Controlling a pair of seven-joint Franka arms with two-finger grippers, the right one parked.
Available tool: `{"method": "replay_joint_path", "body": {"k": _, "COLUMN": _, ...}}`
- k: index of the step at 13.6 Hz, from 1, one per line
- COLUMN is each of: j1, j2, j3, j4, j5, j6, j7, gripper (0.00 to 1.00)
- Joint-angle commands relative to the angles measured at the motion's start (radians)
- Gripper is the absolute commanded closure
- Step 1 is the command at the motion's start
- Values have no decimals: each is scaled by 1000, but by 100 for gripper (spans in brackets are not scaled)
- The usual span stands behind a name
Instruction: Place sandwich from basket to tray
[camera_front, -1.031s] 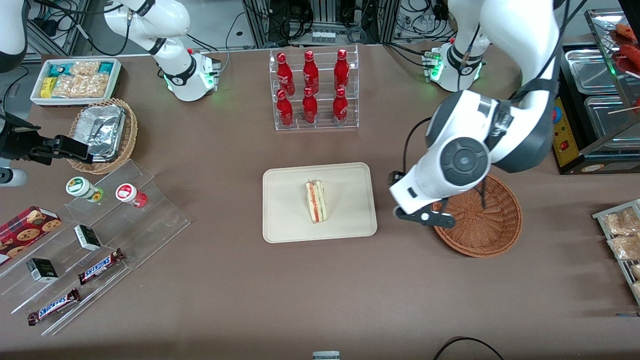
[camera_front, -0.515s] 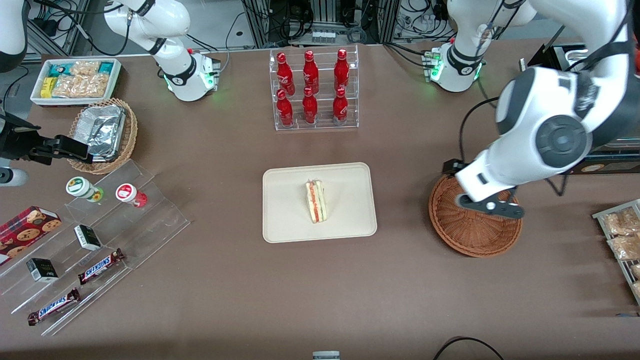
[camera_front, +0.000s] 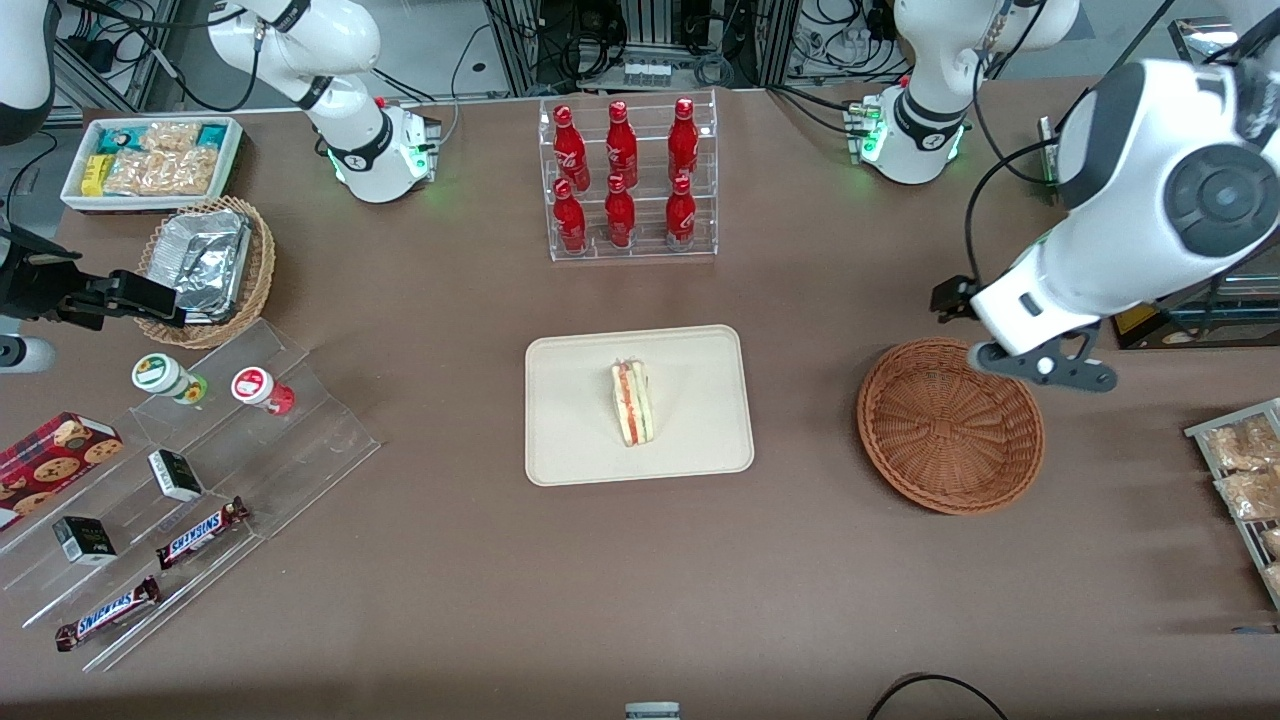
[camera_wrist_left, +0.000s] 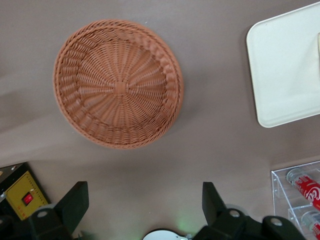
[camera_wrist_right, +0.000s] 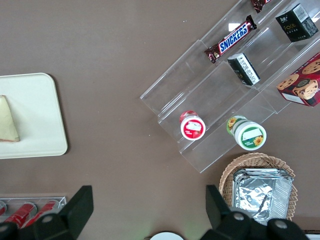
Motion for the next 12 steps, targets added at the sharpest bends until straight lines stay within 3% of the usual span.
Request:
{"method": "replay_joint_path", "body": {"k": 1, "j1": 103, "j2": -66, "j3": -65, "j4": -52, "j5": 9, "j6": -22, "j7": 65, "gripper": 0}}
{"method": "replay_joint_path", "body": {"k": 8, "j1": 160, "j2": -139, "j3": -75, "j4": -23, "j5": 11, "j6": -151, "j7": 58, "gripper": 0}}
{"method": "replay_joint_path", "body": {"k": 12, "j1": 161, "j2": -139, "j3": -35, "j4": 8, "j5": 12, "j6": -169, "j7": 56, "gripper": 0}}
